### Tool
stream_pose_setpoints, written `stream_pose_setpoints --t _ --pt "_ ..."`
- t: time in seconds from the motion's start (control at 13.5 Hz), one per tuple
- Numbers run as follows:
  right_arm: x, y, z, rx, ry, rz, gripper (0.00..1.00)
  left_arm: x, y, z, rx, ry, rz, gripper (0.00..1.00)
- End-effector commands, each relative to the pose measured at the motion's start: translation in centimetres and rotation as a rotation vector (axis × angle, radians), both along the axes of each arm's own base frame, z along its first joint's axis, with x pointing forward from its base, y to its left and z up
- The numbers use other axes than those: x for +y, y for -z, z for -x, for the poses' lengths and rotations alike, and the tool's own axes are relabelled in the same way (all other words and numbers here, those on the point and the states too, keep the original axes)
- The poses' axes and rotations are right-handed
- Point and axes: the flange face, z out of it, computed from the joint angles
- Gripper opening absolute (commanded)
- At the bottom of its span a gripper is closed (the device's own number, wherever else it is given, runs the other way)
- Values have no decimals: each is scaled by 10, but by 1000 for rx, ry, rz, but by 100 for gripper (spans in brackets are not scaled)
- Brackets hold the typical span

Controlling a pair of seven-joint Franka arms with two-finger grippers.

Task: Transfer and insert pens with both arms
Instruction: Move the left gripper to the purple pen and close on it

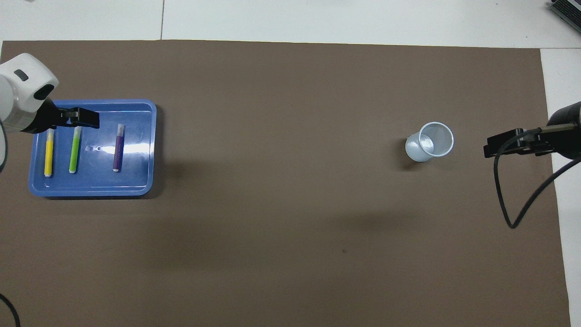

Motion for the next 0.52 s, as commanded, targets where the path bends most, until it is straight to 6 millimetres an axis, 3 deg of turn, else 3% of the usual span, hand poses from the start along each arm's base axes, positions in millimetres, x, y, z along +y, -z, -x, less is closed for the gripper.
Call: stream_pose_setpoints --t 0.0,0.44 --pt "-1 -1 9 10 -13 17 100 10 22 -7 -27 14 -13 100" --pt "-1 -1 9 10 -13 17 100 10 88 -27 -7 25 12 100"
